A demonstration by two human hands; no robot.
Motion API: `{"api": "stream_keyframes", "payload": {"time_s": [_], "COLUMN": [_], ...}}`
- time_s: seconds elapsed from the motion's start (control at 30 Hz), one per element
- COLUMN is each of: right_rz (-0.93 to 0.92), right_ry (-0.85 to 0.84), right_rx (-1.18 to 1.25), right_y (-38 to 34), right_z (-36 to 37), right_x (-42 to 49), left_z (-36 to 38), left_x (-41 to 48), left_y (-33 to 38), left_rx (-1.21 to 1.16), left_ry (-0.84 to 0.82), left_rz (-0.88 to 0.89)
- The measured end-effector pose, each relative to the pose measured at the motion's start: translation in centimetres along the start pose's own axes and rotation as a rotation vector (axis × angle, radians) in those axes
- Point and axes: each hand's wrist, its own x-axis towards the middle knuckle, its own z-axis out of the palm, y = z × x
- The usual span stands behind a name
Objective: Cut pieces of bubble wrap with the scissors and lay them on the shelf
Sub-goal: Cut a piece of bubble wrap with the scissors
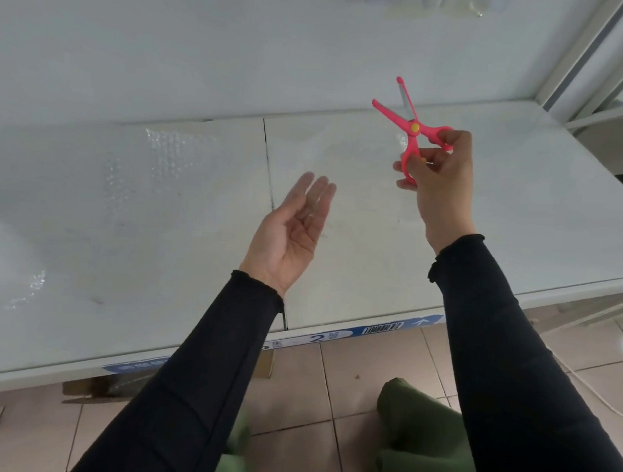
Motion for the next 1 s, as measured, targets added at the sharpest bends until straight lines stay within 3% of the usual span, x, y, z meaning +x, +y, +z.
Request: {"api": "stream_keyframes", "payload": {"time_s": [0.1, 0.23, 0.3, 0.53, 0.63, 0.77, 1.0], "right_rz": [-0.001, 0.017, 0.073, 0.365, 0.456, 0.495, 0.564], "right_ry": [0.003, 0.091, 0.039, -0.773, -0.979, -1.007, -0.875], "right_rx": [0.006, -0.039, -0.054, 0.089, -0.010, -0.005, 0.140], "right_y": [0.1, -0.2, -1.1, -2.0, -1.4, -1.5, -2.1], "right_z": [0.1, 0.1, 0.2, 2.5, 3.6, 4.3, 5.2], "right_x": [0.2, -0.1, -1.0, -7.7, -9.8, -10.9, -11.6], "left_z": [0.2, 0.4, 0.3, 0.1, 0.1, -0.1, 0.1], "left_x": [-0.1, 0.1, 0.3, 0.7, 0.6, 0.4, 0.1], "left_y": [0.8, 1.9, 2.5, 3.7, 3.7, 3.8, 3.4], "left_rx": [0.057, -0.045, -0.085, -0.076, -0.080, -0.061, -0.045], "left_ry": [0.019, 0.009, 0.006, -0.047, -0.081, -0.104, -0.052], "left_rz": [0.046, 0.156, 0.211, 0.277, 0.264, 0.262, 0.254]}}
